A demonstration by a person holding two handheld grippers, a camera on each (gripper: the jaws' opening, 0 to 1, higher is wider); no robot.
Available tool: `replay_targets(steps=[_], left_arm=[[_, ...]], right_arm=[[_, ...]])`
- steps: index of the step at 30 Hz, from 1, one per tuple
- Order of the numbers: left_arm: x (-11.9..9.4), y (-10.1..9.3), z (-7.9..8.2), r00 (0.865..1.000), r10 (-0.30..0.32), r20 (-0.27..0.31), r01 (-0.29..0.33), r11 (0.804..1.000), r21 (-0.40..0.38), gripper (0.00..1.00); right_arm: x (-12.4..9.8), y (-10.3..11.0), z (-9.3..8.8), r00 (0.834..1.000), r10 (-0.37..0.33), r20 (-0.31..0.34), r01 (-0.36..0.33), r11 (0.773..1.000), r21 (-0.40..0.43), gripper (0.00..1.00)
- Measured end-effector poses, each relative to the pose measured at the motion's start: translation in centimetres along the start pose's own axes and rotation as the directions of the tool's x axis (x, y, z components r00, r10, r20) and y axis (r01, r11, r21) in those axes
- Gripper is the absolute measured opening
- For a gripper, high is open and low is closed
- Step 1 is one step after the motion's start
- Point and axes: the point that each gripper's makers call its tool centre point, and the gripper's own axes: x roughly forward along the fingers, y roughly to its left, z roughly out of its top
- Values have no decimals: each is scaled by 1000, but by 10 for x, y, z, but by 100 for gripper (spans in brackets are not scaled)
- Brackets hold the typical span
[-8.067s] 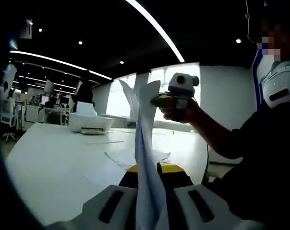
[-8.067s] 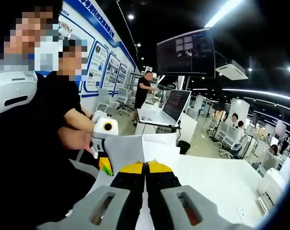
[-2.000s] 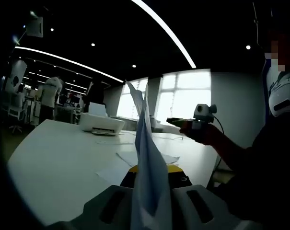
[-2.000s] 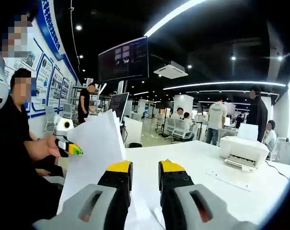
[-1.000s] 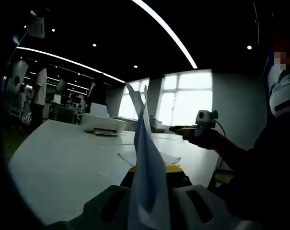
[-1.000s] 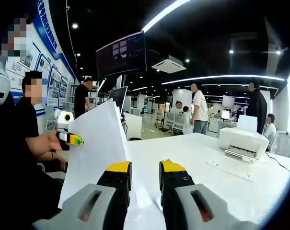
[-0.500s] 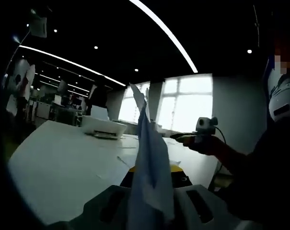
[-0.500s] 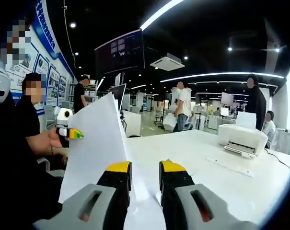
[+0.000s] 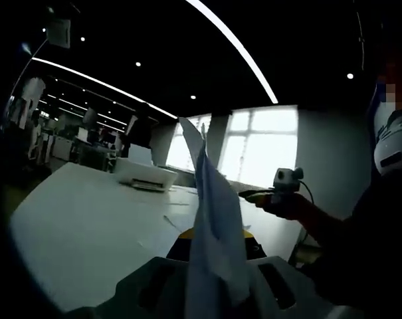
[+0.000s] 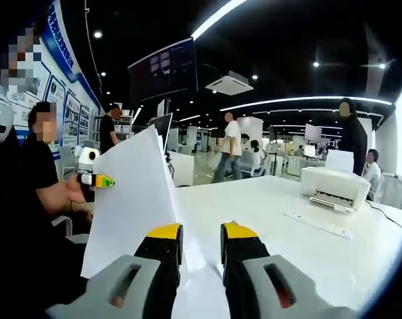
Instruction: Organize the stack of printing papers by aligning and flattening the scattered papers on the table
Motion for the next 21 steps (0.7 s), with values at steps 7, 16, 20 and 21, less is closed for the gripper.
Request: replay_targets(steps=[7, 16, 20, 21], left_arm=[[0, 0, 0, 1000, 4, -2, -4, 1000, -1, 6], [-1, 1, 1, 1000, 7, -1, -7, 1000, 0, 6], [-2, 2, 1, 1000, 9, -1, -9, 1000, 1, 6], [-2, 3, 1, 1000, 11, -1, -11, 1000, 1, 6]], right_arm=[[-1, -3, -3, 1000, -2, -6, 2, 1000, 4, 19], [-4, -4, -7, 1000, -8, -13, 8, 1000, 10, 19], [-5, -6, -10, 1000, -12, -19, 12, 1000, 15, 19], [-6, -6, -11, 1000, -13, -21, 13, 1000, 16, 19]])
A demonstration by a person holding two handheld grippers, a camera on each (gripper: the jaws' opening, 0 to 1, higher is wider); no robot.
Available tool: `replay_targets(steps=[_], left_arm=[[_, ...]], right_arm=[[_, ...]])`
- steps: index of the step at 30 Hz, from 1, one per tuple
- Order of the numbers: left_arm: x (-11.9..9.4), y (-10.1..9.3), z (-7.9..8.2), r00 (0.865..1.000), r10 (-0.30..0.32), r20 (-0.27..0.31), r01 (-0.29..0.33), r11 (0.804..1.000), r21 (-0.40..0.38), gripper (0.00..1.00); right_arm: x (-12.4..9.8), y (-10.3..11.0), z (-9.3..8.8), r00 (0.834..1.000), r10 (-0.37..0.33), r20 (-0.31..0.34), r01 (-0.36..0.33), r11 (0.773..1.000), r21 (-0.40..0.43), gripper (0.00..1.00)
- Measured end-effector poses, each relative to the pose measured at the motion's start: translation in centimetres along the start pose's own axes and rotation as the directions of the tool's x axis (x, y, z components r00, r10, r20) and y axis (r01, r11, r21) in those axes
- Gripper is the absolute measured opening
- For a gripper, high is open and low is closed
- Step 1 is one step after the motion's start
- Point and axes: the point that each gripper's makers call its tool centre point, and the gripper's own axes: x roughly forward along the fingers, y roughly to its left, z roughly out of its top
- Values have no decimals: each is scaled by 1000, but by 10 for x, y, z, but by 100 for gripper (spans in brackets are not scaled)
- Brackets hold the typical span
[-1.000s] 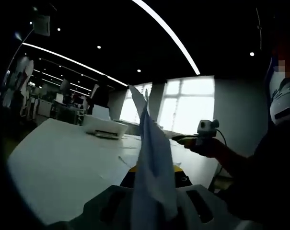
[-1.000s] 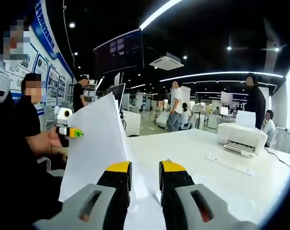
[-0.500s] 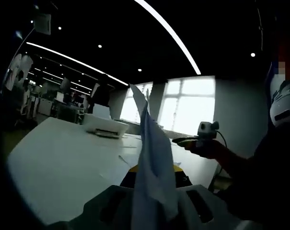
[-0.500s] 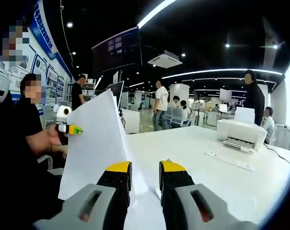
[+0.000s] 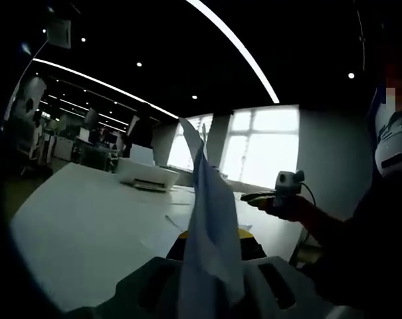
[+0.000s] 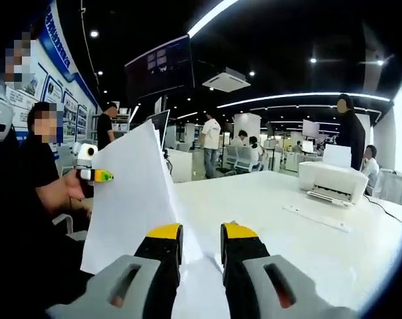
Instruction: Organize the stack of printing papers by aligning and flattening the scattered papers on the table
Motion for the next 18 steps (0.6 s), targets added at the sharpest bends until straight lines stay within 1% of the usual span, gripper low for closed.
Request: replay_targets(steps=[2, 9, 18], left_arm=[[-1, 1, 0, 1000, 2, 0, -2, 1000, 0, 6], [-2, 2, -1, 1000, 8, -2, -8, 1000, -2, 6], [-2, 2, -1, 1000, 10, -4, -10, 1000, -4, 6]], right_arm=[[-1, -1, -2, 1000, -2, -5, 2, 1000, 3, 19], [-4, -18, -11, 1000, -12, -20, 12, 1000, 15, 19], [-10, -34, -19, 999, -29, -35, 30, 999, 25, 20]])
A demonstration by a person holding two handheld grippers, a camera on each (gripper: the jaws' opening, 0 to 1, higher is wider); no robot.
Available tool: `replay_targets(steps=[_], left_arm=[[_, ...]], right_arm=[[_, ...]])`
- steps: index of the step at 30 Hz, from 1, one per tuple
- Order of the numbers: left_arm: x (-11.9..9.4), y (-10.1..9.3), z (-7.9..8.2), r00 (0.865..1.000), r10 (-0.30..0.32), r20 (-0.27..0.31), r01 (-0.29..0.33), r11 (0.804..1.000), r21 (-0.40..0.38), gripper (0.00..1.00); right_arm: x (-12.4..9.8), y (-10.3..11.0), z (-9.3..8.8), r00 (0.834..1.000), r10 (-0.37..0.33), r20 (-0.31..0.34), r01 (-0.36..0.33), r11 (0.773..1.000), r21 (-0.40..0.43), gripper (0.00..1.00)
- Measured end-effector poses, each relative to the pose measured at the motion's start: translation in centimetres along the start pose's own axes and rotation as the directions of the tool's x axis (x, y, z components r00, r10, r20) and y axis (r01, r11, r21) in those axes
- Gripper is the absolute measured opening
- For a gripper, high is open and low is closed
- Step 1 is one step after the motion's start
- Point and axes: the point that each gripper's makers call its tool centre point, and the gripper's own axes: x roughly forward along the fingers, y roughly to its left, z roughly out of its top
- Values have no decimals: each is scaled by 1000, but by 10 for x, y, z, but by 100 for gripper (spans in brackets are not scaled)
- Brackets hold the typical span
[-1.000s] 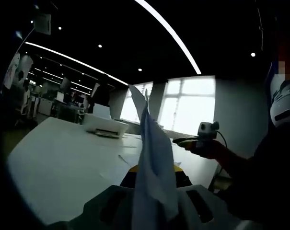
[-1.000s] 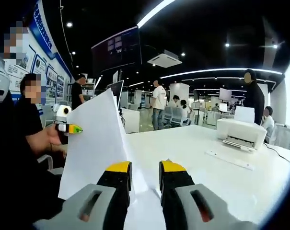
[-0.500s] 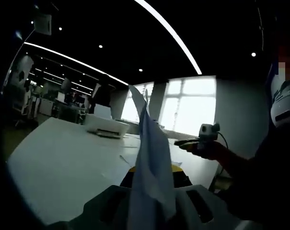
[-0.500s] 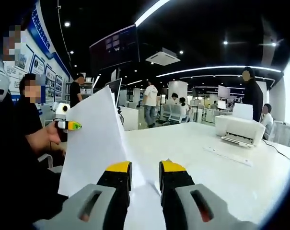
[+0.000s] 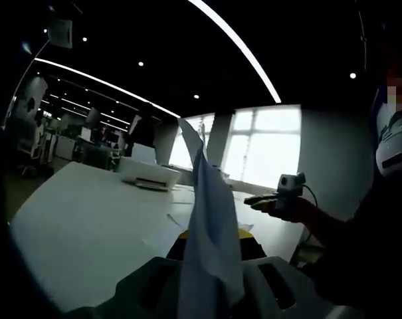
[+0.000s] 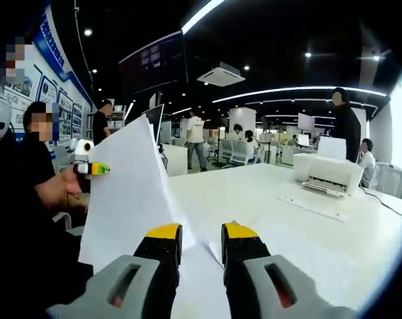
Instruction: Organize the stack of printing papers by aligning and flattening the scattered papers on the table
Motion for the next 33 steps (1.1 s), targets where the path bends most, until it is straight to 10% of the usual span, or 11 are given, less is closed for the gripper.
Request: replay_targets(steps=[10, 33], left_arm=[[0, 1, -1, 1000, 5, -4, -5, 1000, -4, 6], [-1, 5, -4, 1000, 9, -13, -9, 1000, -9, 6]], right_arm=[[-10, -23, -11, 1000, -27, -14, 27, 1000, 12, 21], [-21, 20, -22, 997, -63, -39, 64, 997, 34, 23]])
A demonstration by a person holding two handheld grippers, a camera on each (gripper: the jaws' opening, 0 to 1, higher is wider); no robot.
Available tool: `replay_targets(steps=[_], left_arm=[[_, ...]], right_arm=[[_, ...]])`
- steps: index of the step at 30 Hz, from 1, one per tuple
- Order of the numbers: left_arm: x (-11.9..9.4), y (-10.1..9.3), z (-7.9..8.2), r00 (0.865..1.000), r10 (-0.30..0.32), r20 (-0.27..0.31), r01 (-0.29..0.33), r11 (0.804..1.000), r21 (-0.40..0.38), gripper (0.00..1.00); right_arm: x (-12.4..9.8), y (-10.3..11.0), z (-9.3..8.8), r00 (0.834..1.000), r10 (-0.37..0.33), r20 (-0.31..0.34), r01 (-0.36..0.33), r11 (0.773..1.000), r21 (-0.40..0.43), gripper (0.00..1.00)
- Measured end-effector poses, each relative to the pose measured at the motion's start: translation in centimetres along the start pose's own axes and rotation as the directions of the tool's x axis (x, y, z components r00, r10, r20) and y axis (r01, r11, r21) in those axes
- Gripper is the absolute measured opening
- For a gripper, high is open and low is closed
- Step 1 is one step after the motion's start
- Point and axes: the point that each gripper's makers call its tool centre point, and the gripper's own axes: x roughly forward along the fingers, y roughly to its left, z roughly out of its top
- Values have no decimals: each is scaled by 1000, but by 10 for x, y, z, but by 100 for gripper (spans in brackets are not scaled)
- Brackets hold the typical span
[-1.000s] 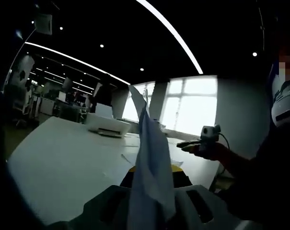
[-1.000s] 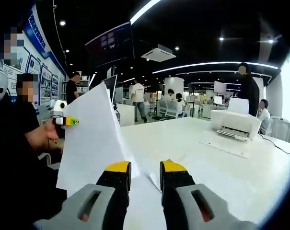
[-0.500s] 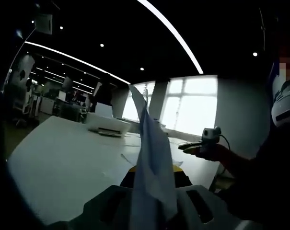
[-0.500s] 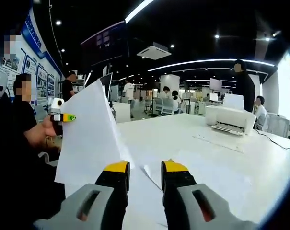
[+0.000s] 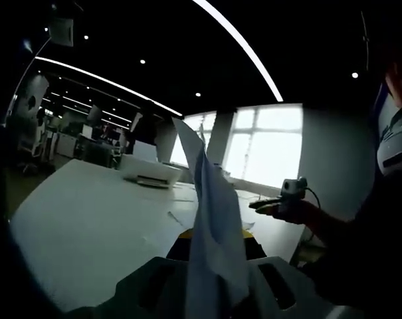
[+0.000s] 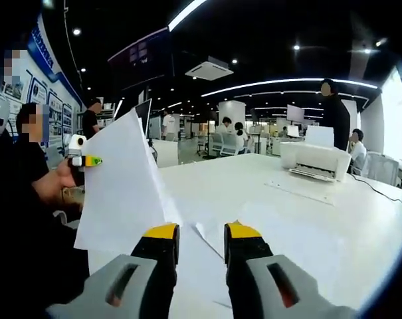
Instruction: Organize the stack of printing papers by aligning and flattening the scattered papers on the table
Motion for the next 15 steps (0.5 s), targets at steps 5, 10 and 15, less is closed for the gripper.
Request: replay_targets(steps=[5, 10, 15], left_arm=[[0, 0, 0, 1000, 1, -1, -1, 1000, 0, 6], [0, -1, 0, 1000, 2, -1, -2, 1000, -1, 6], [0, -2, -1, 1000, 2, -2, -2, 1000, -1, 6]], right_arm=[[1, 9, -1, 1000, -4, -2, 4, 1000, 3, 23], [0, -1, -3, 1000, -4, -5, 4, 1000, 6, 23], [-3, -14, -4, 1000, -5, -7, 5, 1000, 8, 23]])
